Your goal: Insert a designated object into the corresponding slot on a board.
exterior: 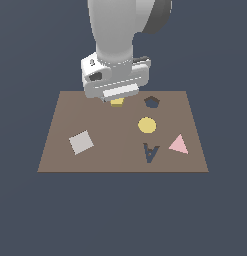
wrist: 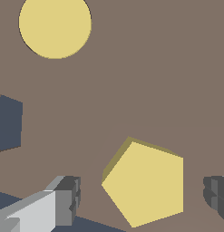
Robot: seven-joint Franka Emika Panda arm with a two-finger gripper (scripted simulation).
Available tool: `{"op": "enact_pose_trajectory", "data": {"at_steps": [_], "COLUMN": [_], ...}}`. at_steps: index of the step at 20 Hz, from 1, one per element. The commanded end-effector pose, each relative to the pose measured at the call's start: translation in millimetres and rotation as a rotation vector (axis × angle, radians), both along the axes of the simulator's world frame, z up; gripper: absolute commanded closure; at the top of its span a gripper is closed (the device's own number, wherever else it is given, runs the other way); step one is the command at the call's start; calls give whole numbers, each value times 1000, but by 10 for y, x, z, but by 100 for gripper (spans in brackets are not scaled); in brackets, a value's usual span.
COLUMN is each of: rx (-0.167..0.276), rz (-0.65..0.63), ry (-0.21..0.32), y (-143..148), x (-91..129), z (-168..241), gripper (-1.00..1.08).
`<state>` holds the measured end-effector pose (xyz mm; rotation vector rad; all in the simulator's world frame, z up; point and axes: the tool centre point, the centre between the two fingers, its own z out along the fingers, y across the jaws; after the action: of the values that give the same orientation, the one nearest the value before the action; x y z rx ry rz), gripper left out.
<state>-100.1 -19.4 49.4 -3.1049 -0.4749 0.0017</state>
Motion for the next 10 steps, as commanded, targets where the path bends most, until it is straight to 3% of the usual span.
{"op": "enact_pose_trajectory", "data": {"at_steps": [1, 10], "rx": [0, 0], "rz": [-1, -1], "ry": [-1, -1], "y": [0, 0], "x": [10, 6], "z": [6, -151], "gripper": [-92, -92]}}
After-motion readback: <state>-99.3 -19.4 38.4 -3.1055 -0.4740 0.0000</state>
